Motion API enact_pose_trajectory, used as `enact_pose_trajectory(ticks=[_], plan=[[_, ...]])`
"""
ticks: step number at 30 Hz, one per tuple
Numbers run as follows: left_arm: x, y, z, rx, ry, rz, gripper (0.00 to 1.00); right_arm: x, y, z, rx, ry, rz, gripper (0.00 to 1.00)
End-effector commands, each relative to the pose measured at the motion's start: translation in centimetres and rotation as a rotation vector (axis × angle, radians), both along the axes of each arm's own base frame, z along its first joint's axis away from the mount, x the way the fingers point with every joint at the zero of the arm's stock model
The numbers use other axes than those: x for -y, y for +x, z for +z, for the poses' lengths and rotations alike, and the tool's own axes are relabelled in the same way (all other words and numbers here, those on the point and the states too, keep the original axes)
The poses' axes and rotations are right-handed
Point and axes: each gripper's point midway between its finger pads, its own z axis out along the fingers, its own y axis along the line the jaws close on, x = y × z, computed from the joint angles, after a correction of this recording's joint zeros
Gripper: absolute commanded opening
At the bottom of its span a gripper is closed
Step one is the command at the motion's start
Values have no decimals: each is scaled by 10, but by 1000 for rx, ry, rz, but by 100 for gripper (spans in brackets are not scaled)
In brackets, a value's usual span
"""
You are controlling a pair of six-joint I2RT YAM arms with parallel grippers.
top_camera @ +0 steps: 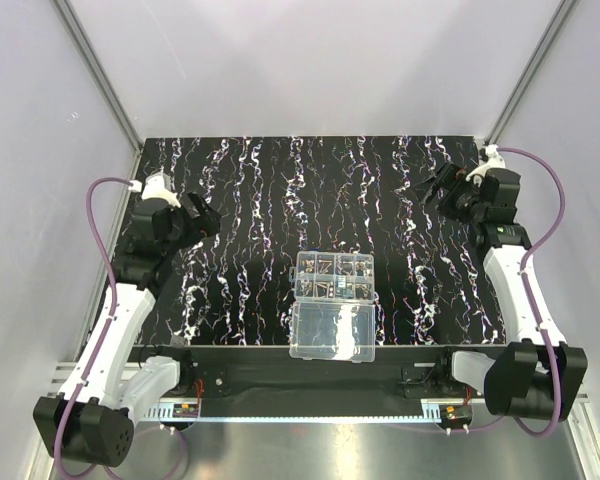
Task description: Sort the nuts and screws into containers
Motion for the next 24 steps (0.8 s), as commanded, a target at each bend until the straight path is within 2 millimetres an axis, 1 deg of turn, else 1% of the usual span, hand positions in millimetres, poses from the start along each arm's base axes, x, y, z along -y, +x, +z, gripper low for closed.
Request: enact_pose_trajectory(ticks=[1,3,4,6,7,8,10,11,13,18,22,24], plan=[[4,14,30,142,29,-57,99,-9,9,19,115,-30,80,100],[2,13,33,164,51,-64,99,-2,4,9,106,-63,47,100],[1,13,33,166,61,-64,99,2,2,8,112,-74,26,100],[-1,12,33,168,93,-68,99,11,1,10,145,-98,-28,100],[-3,11,33,174,103,-66,99,12,-5,9,162,-105,-36,100],[-4,10,32,174,107,-64,99,13,-5,14,195,-112,-43,100],[-4,8,34,196,108,-64,99,14,-9,15,234,-115,-51,100],[-4,8,34,204,109,-64,99,14,-9,17,256,-117,-53,100],[-5,8,36,225,110,-64,99,14,-11,14,259,-113,-60,100],[-4,10,31,203,113,-66,99,18,-9,8,251,-111,-85,100],[-12,9,30,197,131,-30,99,19,-4,11,263,-109,-87,100],[-11,8,32,215,123,-28,99,20,-3,12,264,-107,-96,100]])
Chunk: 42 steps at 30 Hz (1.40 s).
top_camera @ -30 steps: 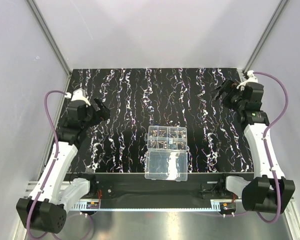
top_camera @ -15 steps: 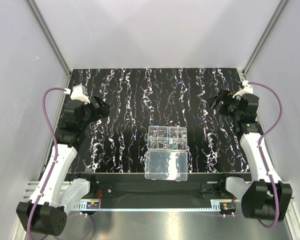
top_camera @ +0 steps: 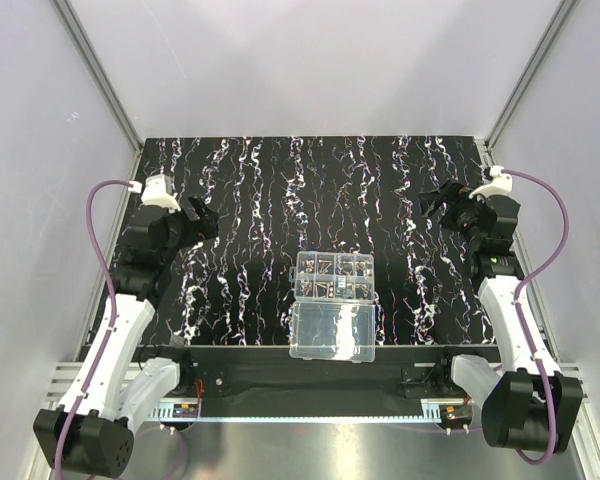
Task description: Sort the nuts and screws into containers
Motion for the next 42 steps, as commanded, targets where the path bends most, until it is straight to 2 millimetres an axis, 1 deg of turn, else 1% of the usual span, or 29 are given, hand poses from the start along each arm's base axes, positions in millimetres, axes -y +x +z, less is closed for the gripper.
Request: enact_pose_trajectory(ticks=[1,5,10,17,18,20,21,23,24,26,27,28,29,30,33,37,38,42], plan=[[-6,5,20,90,10,23,99,5,9,19,78,-15,-28,100],[-2,4,24,100,-3,6,99,4,8,22,85,-2,-26,99],[-2,-1,29,127,-15,5,99,2,2,34,125,-3,-20,100],[-10,-12,39,170,-24,48,99,4,-7,50,171,-13,-33,100],[-11,-15,45,187,-22,53,99,4,-9,55,186,-15,-36,100],[-14,-21,48,195,-15,65,99,4,-13,57,200,-16,-39,100],[-19,-26,53,219,-8,83,99,4,-17,62,221,-17,-40,100],[-24,-32,55,236,-8,106,99,7,-21,57,231,-14,-59,100],[-29,-38,61,266,-18,139,99,7,-23,57,238,-6,-66,100],[-35,-44,62,282,-30,176,99,9,-31,56,263,2,-83,100],[-41,-51,69,316,-37,206,99,8,-33,55,268,18,-87,100],[-42,-54,68,327,-35,210,99,9,-38,54,285,21,-96,100],[-44,-56,71,348,-32,212,99,11,-40,53,292,27,-110,100],[-46,-62,76,379,-28,220,99,11,-45,48,294,42,-118,100],[-48,-69,80,410,-14,216,99,11,-52,44,310,61,-125,100],[-46,-69,74,380,-5,202,99,10,-59,37,295,64,-127,100],[-42,-67,73,372,-6,185,99,10,-60,37,292,61,-127,100],[-41,-66,71,360,-2,176,99,10,-63,38,283,57,-124,100]])
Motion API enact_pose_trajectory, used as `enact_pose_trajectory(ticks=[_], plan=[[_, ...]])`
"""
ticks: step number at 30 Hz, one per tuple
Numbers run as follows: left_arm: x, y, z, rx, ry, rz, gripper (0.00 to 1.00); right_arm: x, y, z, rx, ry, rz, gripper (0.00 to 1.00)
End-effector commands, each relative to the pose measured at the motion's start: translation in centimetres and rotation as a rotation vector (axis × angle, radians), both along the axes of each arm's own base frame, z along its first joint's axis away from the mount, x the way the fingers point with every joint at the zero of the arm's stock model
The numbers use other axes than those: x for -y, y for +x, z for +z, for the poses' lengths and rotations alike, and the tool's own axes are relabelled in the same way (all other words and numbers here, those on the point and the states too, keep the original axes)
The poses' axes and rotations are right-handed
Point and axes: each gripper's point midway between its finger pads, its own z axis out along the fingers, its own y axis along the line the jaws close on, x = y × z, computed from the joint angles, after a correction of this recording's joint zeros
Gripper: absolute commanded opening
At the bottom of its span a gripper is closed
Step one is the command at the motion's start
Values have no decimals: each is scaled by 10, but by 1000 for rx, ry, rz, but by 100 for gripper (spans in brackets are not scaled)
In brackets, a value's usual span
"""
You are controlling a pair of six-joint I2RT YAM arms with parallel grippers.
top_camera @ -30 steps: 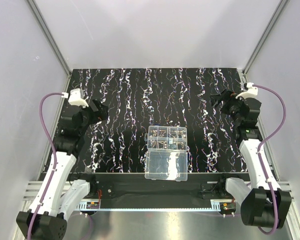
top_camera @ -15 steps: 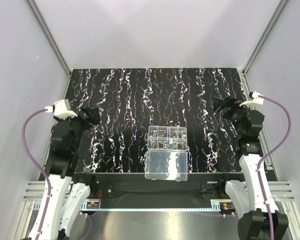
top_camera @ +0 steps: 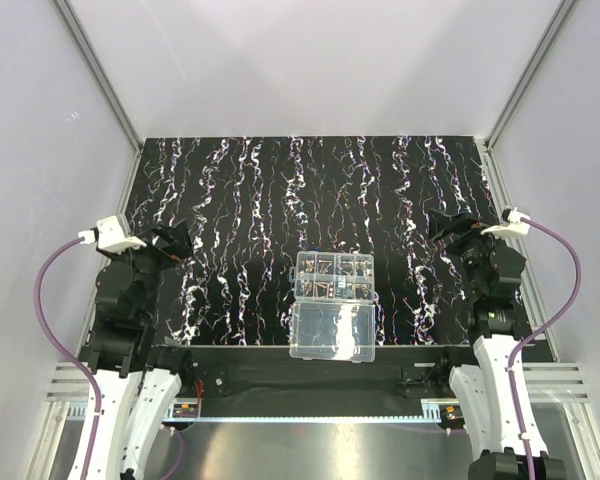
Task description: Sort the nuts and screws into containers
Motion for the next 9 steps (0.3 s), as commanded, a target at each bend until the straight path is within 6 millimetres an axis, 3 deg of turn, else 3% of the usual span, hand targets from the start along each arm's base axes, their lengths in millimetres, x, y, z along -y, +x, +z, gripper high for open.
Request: enact_pose_trajectory(ticks=[1,9], plan=[[-1,2,5,11,17,1,99,2,-2,14,32,0,-17,100],[-4,1,4,14,16,19,99,8,-1,3,-3,2,-46,100]])
